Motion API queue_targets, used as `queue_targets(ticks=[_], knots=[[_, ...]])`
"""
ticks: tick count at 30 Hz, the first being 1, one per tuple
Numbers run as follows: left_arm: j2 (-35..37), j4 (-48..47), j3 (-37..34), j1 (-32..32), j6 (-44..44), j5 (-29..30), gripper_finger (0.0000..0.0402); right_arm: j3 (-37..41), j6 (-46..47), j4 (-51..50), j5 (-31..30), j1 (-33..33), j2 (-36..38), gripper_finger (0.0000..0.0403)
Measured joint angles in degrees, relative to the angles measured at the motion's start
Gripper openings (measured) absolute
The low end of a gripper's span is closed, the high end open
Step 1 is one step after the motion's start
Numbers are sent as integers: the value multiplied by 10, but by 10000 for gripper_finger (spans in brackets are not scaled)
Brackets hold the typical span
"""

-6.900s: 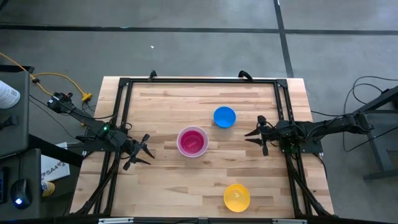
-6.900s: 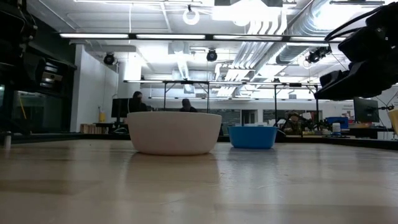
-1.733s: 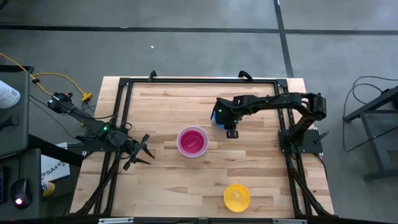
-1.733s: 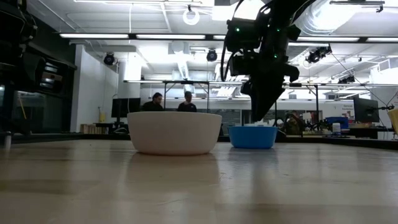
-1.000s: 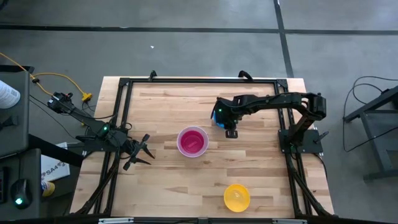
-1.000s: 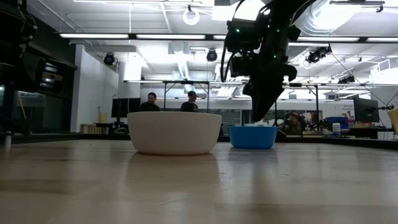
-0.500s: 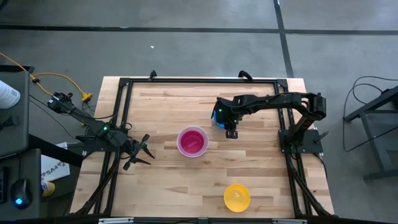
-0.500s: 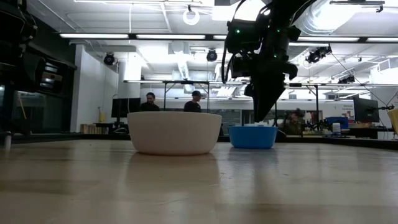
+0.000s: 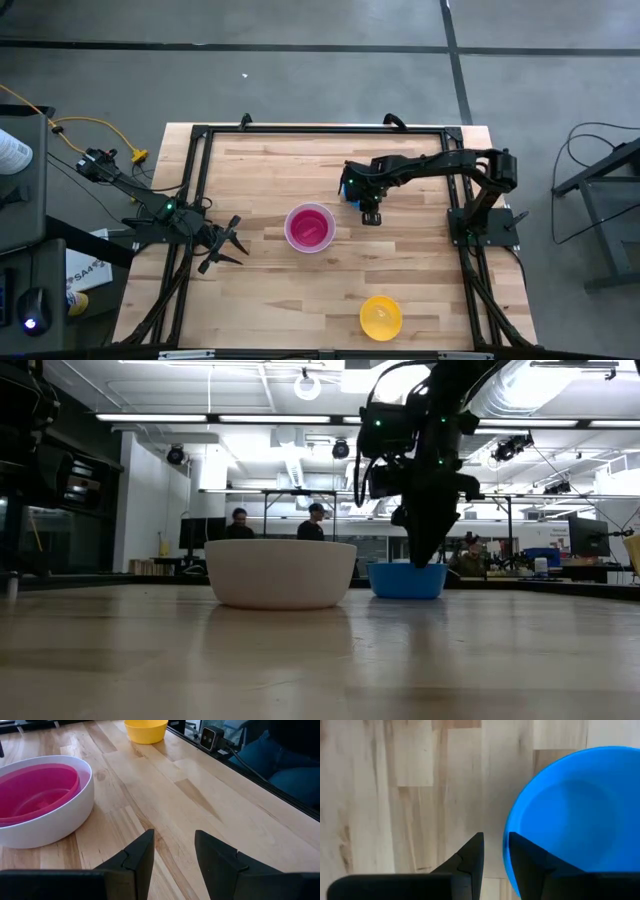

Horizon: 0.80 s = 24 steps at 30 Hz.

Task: Nest bowls inside each other
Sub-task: Stack the blue bowl into the pink bowl

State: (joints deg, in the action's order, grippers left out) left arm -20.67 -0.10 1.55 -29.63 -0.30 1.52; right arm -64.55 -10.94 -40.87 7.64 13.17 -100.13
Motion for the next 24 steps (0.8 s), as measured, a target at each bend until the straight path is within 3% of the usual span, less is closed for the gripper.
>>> queue_targets(ticks=[24], knots=[[0, 0, 0, 0, 0, 0, 141, 0, -1, 21, -2, 4, -33, 84]])
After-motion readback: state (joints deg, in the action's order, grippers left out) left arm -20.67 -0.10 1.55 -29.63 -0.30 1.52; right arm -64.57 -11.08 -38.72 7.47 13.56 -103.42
